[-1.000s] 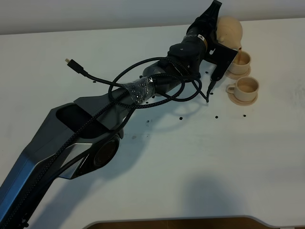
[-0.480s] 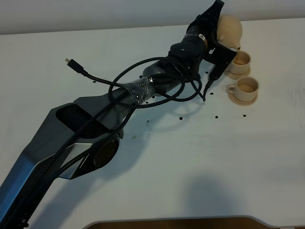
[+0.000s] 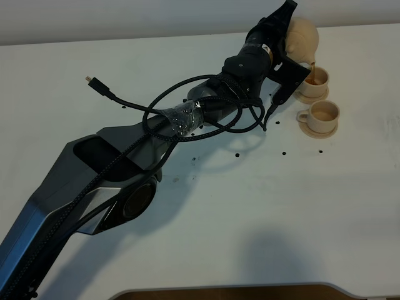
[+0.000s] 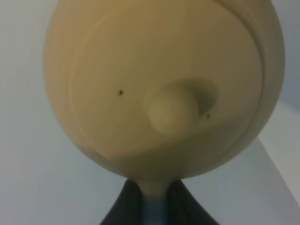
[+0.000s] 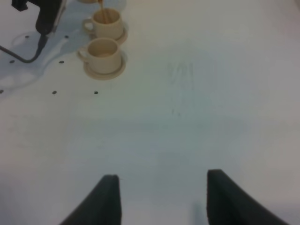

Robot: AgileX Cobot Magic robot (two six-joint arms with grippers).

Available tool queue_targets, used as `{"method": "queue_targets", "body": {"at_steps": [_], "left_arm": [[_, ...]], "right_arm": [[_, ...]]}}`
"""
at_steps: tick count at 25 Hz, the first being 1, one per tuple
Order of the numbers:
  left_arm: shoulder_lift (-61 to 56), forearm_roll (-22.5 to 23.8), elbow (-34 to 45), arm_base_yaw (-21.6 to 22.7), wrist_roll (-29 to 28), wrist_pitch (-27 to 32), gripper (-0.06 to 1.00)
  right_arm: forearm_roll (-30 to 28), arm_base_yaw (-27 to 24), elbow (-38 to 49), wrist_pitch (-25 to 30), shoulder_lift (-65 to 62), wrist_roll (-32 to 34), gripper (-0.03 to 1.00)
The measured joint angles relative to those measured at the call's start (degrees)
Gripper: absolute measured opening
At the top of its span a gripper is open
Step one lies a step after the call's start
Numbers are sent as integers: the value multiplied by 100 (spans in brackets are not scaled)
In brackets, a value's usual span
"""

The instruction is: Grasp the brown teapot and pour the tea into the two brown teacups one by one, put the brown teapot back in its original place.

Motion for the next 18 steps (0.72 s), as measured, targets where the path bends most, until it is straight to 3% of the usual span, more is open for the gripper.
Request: {"method": "queue_targets", "body": {"at_steps": [18], "left_arm": [[0, 292, 0, 6, 0, -38, 13]], "right_arm": [[0, 0, 0, 0, 0, 0, 41]]}}
